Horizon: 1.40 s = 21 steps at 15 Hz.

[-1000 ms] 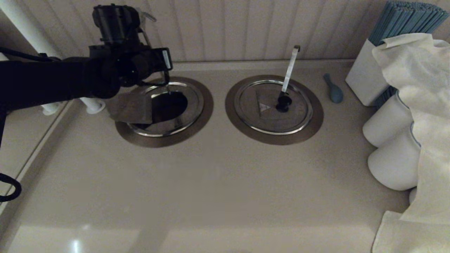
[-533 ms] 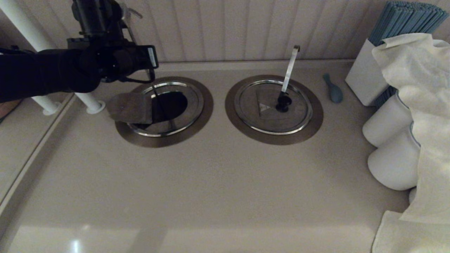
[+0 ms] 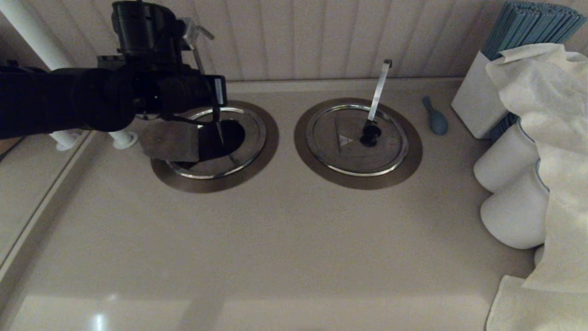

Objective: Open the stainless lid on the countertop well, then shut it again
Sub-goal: Stir with a spoon

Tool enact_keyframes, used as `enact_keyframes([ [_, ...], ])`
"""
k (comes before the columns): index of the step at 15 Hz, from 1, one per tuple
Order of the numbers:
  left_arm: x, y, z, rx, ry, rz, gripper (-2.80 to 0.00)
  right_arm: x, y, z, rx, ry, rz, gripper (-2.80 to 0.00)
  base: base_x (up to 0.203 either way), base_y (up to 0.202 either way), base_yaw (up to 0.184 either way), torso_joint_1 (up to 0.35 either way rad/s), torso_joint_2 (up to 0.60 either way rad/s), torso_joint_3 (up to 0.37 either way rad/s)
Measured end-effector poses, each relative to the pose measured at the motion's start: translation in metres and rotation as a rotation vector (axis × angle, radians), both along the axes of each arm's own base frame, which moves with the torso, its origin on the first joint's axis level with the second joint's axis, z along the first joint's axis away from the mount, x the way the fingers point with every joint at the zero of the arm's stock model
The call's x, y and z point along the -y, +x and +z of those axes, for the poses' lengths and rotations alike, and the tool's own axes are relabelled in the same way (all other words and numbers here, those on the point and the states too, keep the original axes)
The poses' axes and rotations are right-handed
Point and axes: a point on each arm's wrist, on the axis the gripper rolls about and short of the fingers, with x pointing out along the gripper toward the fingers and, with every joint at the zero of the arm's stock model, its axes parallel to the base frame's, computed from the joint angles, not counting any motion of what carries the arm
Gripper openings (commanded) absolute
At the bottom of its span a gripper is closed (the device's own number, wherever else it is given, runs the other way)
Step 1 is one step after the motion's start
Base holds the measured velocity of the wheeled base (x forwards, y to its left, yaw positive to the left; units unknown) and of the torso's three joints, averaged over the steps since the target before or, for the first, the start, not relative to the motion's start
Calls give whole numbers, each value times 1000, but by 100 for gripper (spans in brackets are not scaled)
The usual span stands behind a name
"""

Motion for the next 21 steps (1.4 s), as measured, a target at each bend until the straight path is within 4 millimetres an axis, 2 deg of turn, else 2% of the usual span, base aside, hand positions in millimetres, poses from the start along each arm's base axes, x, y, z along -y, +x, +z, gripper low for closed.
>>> enact_keyframes([
  [3,15,-1,-5,-4,-1,-33,-280,0,0,0,0,0,0,-280,0,0,0,0,0,0],
  [8,23,15,-4,65,-60,-18,-280,0,0,0,0,0,0,-280,0,0,0,0,0,0],
  [10,18,23,-4,78,-62,27,-280,0,0,0,0,0,0,-280,0,0,0,0,0,0],
  [14,-6,34,-1,97,-60,100,-280,0,0,0,0,0,0,-280,0,0,0,0,0,0],
  [17,-19,33,2,90,-28,127,-280,0,0,0,0,0,0,-280,0,0,0,0,0,0],
  [21,-23,28,-3,48,19,130,-280,0,0,0,0,0,0,-280,0,0,0,0,0,0],
])
